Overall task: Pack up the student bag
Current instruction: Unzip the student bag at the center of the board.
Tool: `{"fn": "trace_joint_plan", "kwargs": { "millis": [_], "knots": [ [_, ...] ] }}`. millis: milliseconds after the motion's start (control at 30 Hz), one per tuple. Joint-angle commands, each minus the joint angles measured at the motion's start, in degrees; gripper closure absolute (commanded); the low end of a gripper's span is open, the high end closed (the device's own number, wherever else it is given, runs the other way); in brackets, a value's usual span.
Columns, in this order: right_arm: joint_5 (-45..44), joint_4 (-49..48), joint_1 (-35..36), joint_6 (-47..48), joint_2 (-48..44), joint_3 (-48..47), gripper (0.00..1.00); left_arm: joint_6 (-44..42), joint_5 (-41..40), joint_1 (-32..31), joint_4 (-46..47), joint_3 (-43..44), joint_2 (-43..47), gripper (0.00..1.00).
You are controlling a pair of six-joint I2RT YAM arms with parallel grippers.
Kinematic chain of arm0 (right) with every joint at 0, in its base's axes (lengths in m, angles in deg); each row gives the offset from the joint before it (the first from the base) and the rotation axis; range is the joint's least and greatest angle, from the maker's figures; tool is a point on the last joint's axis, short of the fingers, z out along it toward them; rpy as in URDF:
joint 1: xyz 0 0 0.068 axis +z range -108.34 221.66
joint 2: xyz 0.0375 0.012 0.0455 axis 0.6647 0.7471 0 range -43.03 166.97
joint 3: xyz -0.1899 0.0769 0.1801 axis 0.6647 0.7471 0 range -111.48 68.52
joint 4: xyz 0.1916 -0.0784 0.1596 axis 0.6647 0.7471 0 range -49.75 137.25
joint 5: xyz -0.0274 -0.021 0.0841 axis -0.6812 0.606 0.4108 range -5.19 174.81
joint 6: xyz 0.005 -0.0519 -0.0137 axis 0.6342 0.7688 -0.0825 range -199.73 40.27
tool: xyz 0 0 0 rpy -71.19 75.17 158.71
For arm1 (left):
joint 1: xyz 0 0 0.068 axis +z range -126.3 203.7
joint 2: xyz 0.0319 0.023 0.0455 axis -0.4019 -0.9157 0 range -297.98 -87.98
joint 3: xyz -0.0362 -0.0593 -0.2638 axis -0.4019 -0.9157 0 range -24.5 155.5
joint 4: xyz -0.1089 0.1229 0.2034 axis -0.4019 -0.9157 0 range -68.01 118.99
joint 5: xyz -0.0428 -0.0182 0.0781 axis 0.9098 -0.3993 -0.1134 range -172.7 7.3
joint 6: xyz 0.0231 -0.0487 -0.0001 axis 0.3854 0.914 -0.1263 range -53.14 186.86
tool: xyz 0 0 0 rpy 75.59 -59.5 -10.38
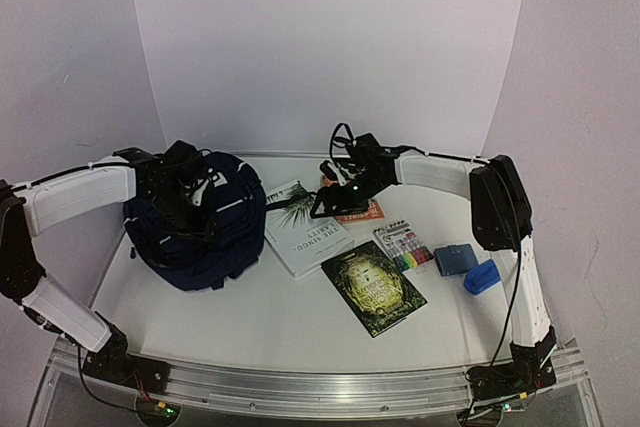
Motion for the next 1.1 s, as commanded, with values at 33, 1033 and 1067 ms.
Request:
{"fn": "trace_joint_plan", "kwargs": {
  "millis": [33,1033,1067],
  "knots": [
    [2.57,0.85,0.16,-1.23,0.04,2.76,0.13,10.33,8.69,-2.48,12.93,2.06,-1.81,0.51],
    [8.65,0.94,-1.16,-1.62,-3.76,7.76,0.29,30.82,9.89,-5.98,26.96,17.01,-33.37,0.68],
    [8.84,1.0,-1.32,-1.76,-3.76,7.7,0.29,30.88,9.77,-5.98,26.97,16.7,-33.1,0.68]
  ]
}}
